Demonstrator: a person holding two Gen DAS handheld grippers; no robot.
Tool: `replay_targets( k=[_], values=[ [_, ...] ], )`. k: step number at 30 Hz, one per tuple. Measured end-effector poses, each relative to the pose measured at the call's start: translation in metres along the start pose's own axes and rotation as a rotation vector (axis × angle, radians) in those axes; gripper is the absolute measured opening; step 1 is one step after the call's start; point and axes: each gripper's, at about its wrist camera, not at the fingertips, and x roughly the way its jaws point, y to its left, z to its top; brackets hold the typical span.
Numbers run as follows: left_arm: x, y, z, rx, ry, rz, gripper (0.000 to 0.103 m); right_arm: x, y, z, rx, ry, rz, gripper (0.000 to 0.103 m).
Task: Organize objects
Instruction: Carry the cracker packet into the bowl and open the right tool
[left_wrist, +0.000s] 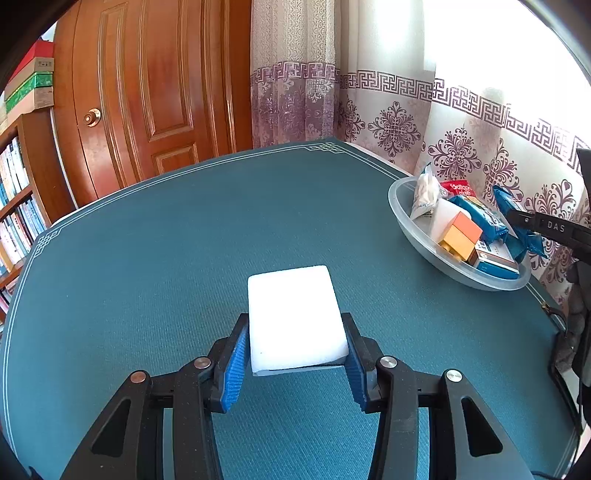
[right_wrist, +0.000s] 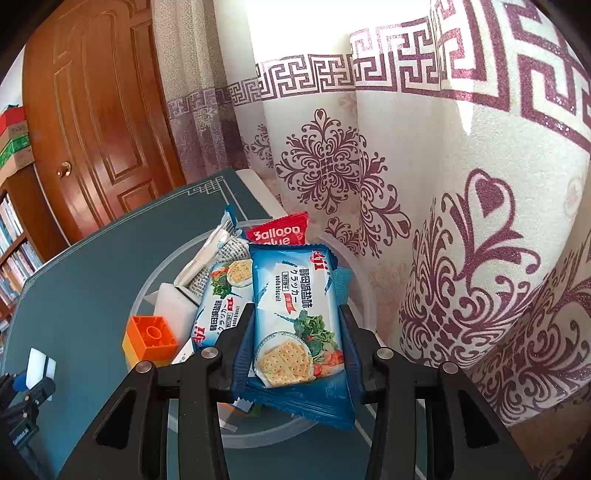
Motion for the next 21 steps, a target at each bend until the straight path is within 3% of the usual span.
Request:
replay_targets(
  k=[21],
  values=[
    [0.004,0.003,-0.004,-0.01,0.009,0.007,0.05,0.03,0.019,0.021,-0.114,0.026,-0.01,0.043]
  ],
)
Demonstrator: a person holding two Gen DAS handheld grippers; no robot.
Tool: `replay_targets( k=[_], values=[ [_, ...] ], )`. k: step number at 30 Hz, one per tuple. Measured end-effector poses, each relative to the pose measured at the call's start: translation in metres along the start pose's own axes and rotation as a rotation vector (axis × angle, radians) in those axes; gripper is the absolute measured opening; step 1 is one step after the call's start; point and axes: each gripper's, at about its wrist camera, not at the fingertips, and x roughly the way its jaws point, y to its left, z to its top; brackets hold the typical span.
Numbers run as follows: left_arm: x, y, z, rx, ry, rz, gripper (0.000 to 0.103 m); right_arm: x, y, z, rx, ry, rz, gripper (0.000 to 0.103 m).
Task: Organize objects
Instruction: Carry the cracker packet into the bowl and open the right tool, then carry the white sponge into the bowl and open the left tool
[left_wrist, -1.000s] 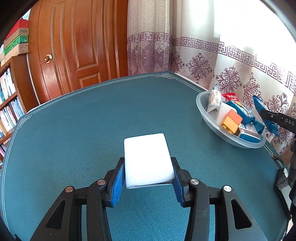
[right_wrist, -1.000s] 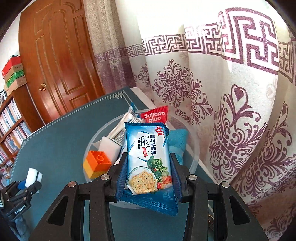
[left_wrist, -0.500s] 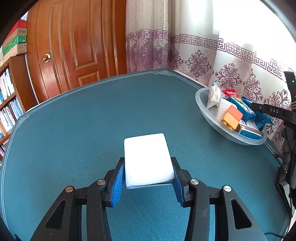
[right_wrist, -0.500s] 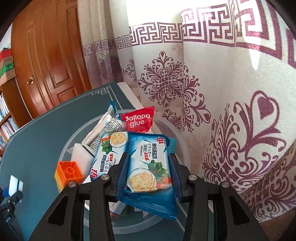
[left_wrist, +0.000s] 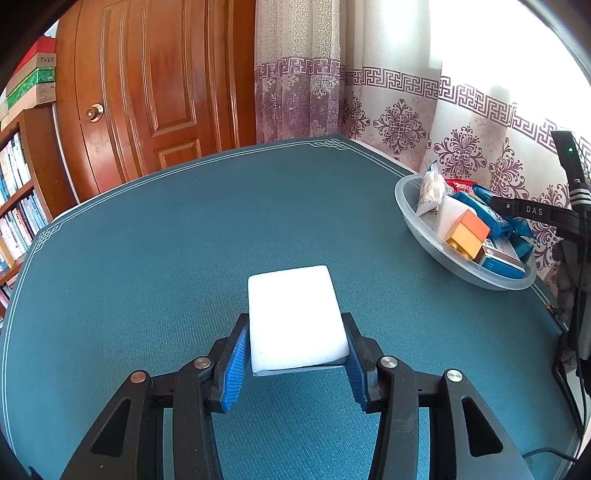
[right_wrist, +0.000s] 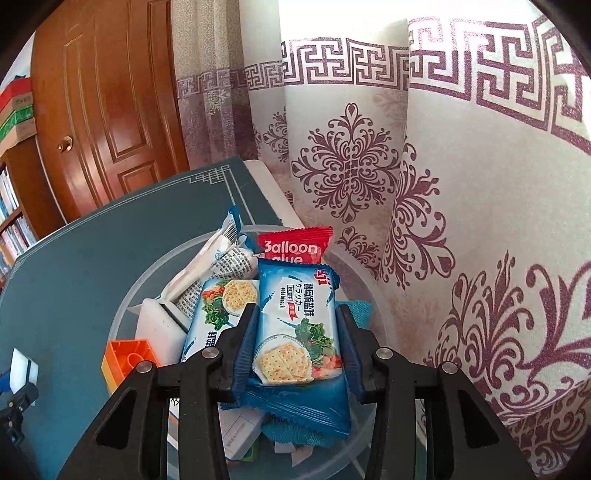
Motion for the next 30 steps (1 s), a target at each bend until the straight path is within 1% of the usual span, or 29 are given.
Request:
replay_targets(
  k=[6,8,11,17,20,24,30],
  values=[
    [0.0,-0.002,0.001,0.001,-0.002,0.0,0.05,-0.006,0.0,-0.001,-0.006,-0.006,0.004,0.045],
    [0.0,-0.002,0.001,0.001,-0.002,0.0,0.05,-0.014,0.0,-0.003,-0.005,-0.021,0.004,0.05],
    [0.0,-0.002,0.0,0.003,-0.004,0.001,0.05,-0.025,0.0,-0.004,-0.014,-0.042,0.012,0.052],
    [-0.003,-0.004,0.001,0.011,-0.014,0.003,0.05,-0.044,-0.006,-0.01,0.009,-0.058,0.031,0.052],
    [-0.004,-0.006,0.001,0.014,-0.016,0.003,0.05,-0.06,-0.007,-0.018,0.007,-0.077,0.04,0.052],
    [-0.005,-0.011,0.002,0.022,-0.015,0.0,0.05,-0.082,0.001,-0.033,-0.04,-0.093,0.044,0.052],
    [-0.008,-0.021,0.0,0.007,0.003,-0.049,0.05,-0.097,0.007,-0.06,-0.073,-0.075,0.086,0.053]
  ],
)
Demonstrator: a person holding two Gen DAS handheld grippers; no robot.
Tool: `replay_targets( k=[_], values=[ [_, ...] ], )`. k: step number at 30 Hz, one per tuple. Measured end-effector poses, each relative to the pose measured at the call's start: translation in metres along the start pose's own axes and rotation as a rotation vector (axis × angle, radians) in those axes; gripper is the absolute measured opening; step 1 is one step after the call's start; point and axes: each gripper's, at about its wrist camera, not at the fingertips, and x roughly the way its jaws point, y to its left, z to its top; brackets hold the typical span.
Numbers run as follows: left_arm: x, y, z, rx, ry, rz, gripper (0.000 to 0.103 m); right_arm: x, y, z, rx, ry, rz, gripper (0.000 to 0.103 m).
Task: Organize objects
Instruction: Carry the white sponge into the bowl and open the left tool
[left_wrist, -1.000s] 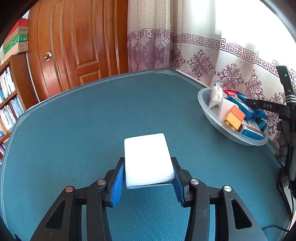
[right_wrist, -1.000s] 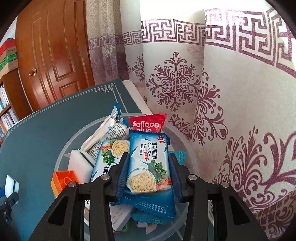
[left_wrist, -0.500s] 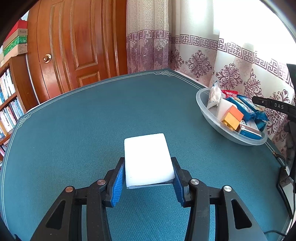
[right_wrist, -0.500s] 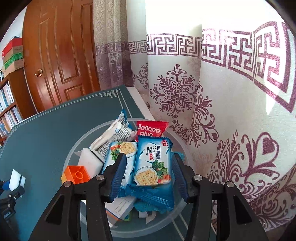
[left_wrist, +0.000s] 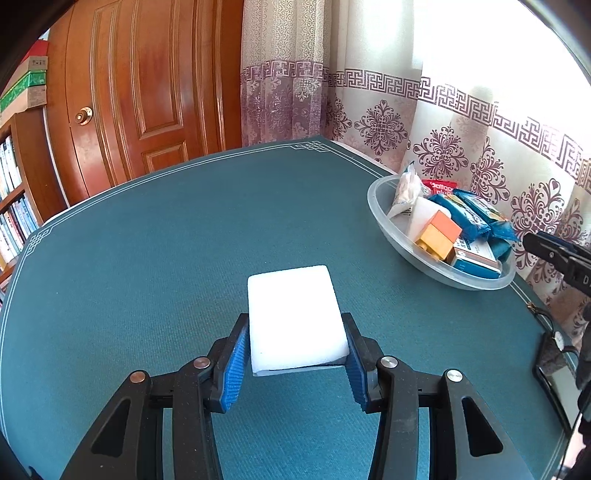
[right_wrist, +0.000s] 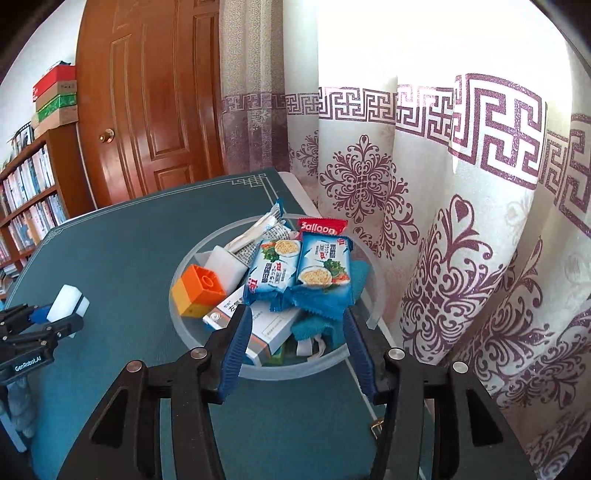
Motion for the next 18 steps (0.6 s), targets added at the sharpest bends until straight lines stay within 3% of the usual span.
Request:
replay_targets(
  k=[8,18],
  values=[
    [-0.001,-0.034,0.003,0.021,0.012,-0.058,0.05,-0.01,-0.002,-0.018,0.012,0.007,0.063,0.053],
    [0.002,-0.089,0.03,0.083,0.006,-0.126,0.05,-0.022,-0.012,-0.035,0.003,0.001,0.116,0.053]
  ],
)
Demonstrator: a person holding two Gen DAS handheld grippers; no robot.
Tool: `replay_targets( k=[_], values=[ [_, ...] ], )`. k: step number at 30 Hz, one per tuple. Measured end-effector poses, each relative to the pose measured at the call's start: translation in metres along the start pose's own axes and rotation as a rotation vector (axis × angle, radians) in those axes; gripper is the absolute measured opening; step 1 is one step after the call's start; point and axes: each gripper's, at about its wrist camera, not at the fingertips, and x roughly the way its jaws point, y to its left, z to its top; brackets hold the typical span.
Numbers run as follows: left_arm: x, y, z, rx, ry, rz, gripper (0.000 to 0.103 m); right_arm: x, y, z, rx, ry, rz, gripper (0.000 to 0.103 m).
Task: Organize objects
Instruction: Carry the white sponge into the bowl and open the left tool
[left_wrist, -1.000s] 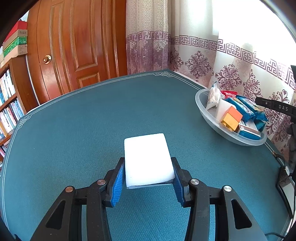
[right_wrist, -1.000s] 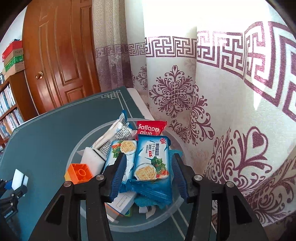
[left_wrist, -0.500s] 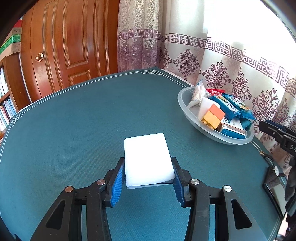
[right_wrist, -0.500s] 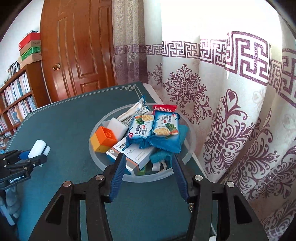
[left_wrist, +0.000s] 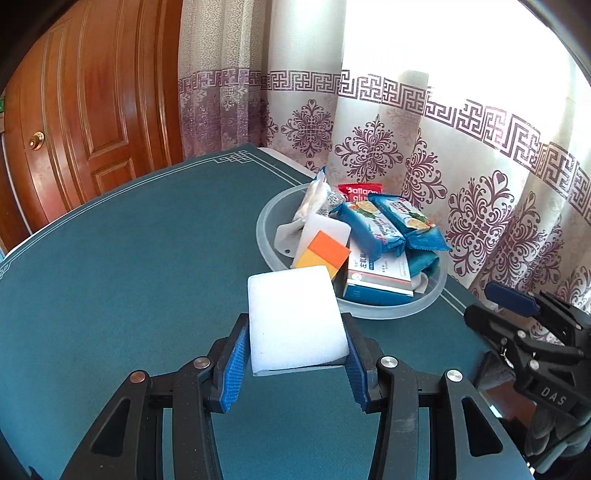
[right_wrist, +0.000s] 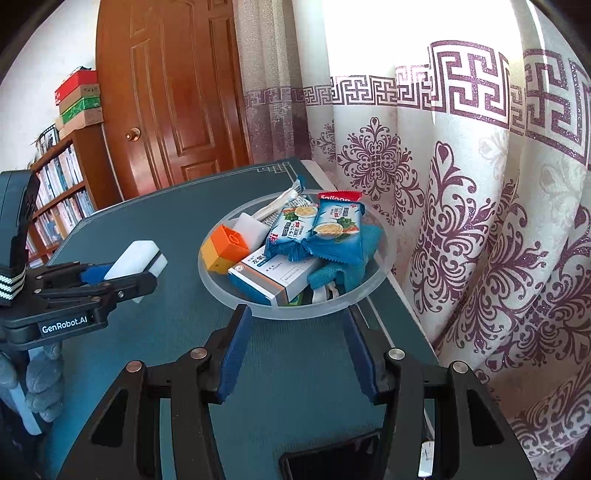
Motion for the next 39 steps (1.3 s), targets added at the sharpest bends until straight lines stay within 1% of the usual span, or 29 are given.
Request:
replay_targets(
  k=[4,9,13,19,29,33,37,39],
  values=[
    [0.007,-0.013,0.02,0.008,-0.005,-0.008,0.05,-0.003,0.0,-0.005,-0.015,-0.005,0.025,0.053],
    [0.015,-0.023,0.045,-0.001,-0.018,-0.04,0.05,-0.005,0.0,-0.008,-0.019,-0.017,0.061,0.053],
    [0.024,-0.033,0.054,0.0,-0.014,-0.061,0.05,-0.003,-0.002,-0.009,-0.021,-0.021,0.08,0.053],
    [0.048,-0.039,0.066,0.011,0.008,-0.036,0.05,0.0,-0.011,-0.009,0.004,-0.025,0.094,0.053],
    [0.085,-0.035,0.098,0.014,0.026,-0.005,0.05,0.0,-0.014,-0.011,0.034,-0.022,0.125,0.053],
    [0.088,-0.034,0.094,0.006,0.044,-0.028,0.051,-0.001,-0.014,-0.011,0.035,-0.024,0.12,0.053],
    [0.079,-0.037,0.085,0.006,0.038,-0.048,0.051,0.002,-0.016,-0.012,0.047,-0.016,0.118,0.053],
    [0.075,-0.04,0.082,0.011,0.033,-0.058,0.055,0.003,-0.016,-0.013,0.05,-0.011,0.119,0.053]
  ],
)
